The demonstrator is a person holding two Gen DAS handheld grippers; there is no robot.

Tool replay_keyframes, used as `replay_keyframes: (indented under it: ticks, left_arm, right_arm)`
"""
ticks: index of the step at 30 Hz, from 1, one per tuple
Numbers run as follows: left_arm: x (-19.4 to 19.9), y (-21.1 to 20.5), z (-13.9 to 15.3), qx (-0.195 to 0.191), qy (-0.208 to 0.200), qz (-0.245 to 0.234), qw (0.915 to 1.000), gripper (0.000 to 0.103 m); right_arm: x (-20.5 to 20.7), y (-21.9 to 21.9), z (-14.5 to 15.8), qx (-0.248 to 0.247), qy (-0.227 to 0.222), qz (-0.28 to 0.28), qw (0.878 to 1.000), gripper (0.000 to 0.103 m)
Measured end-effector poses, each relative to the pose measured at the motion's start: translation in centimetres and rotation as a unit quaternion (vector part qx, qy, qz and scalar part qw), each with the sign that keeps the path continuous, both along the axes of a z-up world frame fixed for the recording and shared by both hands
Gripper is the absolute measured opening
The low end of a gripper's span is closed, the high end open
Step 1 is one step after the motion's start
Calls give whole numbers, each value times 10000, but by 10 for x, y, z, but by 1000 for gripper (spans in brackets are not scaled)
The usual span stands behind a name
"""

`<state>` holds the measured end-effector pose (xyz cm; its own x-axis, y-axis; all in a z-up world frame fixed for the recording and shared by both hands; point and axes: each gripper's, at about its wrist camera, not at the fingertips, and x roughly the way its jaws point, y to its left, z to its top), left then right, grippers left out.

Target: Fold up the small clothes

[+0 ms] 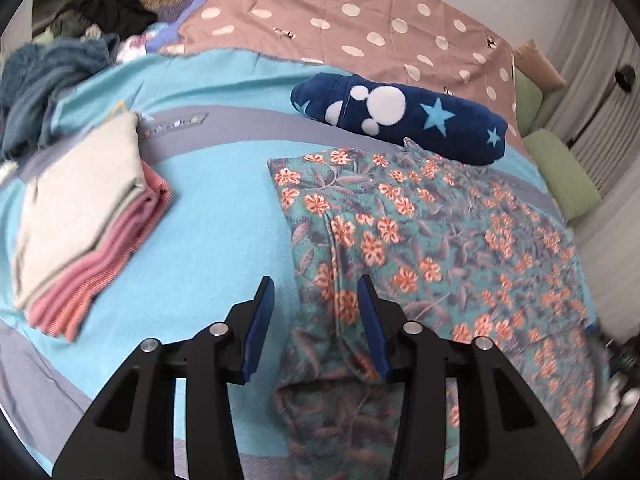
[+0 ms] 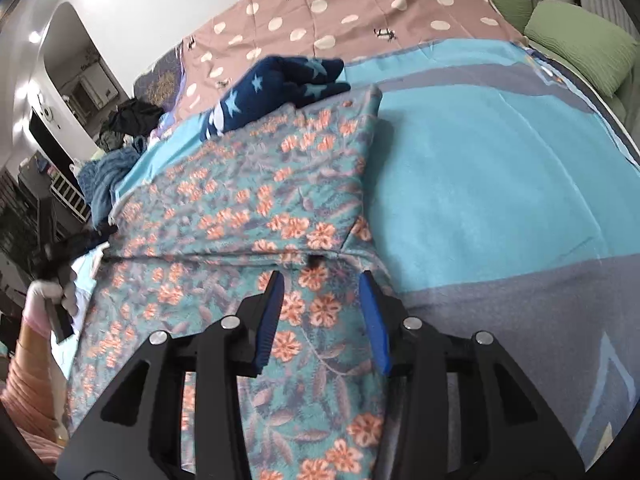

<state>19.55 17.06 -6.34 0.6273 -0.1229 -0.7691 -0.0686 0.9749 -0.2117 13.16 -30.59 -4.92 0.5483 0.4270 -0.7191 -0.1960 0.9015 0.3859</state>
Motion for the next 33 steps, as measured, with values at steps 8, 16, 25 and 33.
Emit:
replay_keyframes:
  ticks: [8, 16, 25, 33]
  left_arm:
    - [3, -12, -10, 388, 85, -91, 9992, 62]
    - [37, 17, 5, -382, -164, 338, 9986, 65]
    - [66, 7, -18, 493, 21, 381, 9981, 21]
    - [-16, 8, 13, -276, -447, -78, 9986, 40]
  right_arm:
    - [41, 5, 11, -11, -147, -93, 9998, 46]
    - [160, -37, -36, 1310, 834, -691, 9855, 61]
    - [178, -24, -60, 1432, 794, -601, 9847, 2]
    - [90, -10, -7, 403, 214, -13, 9990, 28]
